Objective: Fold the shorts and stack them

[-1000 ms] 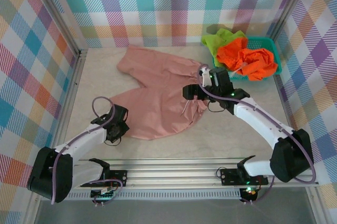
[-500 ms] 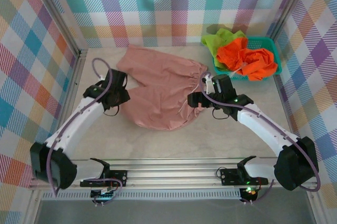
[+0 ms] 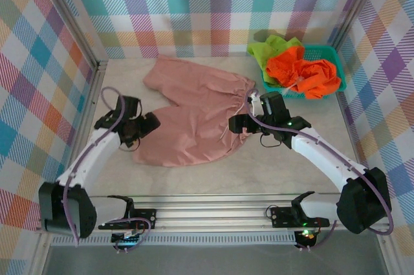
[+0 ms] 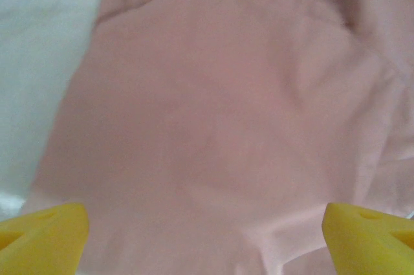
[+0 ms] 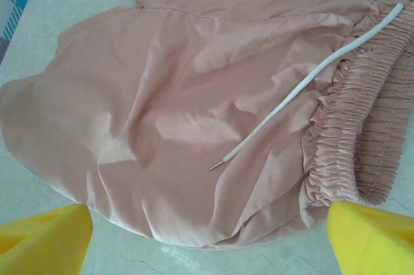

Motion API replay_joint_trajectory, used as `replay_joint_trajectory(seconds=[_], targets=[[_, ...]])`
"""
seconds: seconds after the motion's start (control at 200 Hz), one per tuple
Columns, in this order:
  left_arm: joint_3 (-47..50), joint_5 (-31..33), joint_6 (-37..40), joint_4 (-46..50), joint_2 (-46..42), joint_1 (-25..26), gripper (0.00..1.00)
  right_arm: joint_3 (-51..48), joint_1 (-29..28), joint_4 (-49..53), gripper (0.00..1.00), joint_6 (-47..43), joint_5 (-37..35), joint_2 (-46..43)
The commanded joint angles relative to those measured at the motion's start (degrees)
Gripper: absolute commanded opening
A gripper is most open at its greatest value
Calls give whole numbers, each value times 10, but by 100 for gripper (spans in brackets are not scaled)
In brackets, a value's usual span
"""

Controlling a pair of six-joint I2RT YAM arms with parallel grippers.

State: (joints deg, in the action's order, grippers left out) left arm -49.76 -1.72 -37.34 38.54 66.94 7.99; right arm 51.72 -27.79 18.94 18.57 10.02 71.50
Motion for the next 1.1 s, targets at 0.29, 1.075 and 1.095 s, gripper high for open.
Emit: replay_joint_trajectory(seconds=[0.29, 1.075, 1.095], targets=[[161, 17, -157, 94, -234, -16, 80, -53, -1, -42, 91, 64, -12, 7], [221, 45, -111, -101, -44, -16, 51, -62, -1, -40, 91, 67, -5, 4], [218, 44, -110, -103, -37, -16, 51, -62, -1, -39, 91, 67, -5, 4]])
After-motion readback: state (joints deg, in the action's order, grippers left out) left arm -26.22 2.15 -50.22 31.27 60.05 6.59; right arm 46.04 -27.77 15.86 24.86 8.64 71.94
